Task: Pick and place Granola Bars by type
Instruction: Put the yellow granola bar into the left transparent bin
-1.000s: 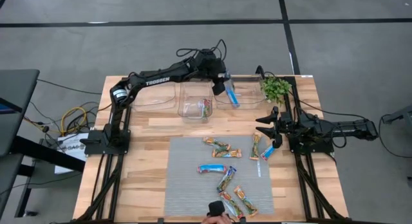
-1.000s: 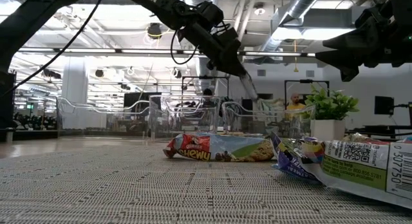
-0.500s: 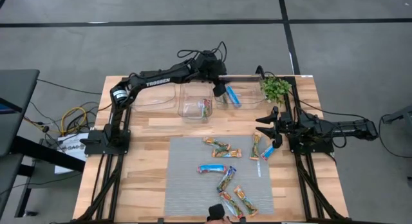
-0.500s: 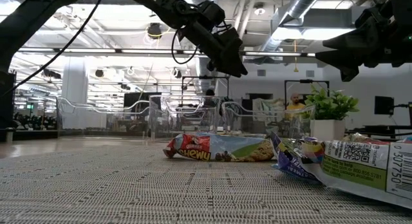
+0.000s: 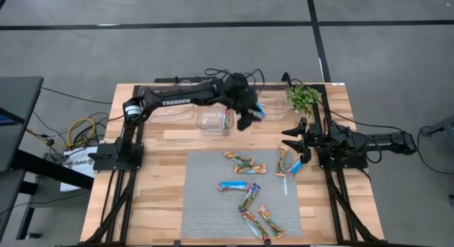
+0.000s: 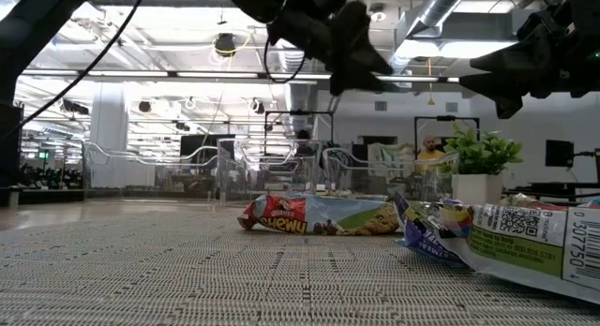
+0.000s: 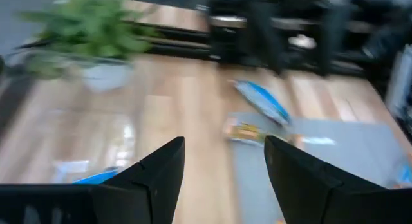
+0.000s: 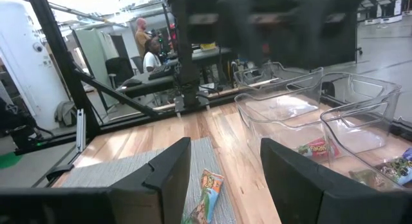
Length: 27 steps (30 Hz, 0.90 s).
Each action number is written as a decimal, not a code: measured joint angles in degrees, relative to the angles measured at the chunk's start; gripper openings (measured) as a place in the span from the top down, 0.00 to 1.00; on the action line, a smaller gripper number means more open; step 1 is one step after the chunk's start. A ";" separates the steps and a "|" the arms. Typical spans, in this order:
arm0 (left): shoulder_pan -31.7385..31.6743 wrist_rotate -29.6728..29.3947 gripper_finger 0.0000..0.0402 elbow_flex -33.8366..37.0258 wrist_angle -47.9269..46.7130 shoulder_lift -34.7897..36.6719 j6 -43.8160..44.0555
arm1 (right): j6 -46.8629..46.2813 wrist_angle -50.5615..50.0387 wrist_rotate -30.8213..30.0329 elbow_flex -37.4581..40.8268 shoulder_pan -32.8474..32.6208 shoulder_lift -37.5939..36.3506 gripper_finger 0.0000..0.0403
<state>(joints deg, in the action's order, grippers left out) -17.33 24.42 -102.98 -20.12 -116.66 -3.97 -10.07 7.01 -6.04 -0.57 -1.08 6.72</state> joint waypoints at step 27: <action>14.02 -13.56 0.49 0.01 -15.92 0.18 -12.35 | 0.00 0.00 0.00 -0.01 0.00 0.00 0.55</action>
<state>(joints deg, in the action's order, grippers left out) -3.31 10.86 -102.97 -36.03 -116.48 -16.31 -10.07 7.01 -6.03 -0.58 -1.08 6.72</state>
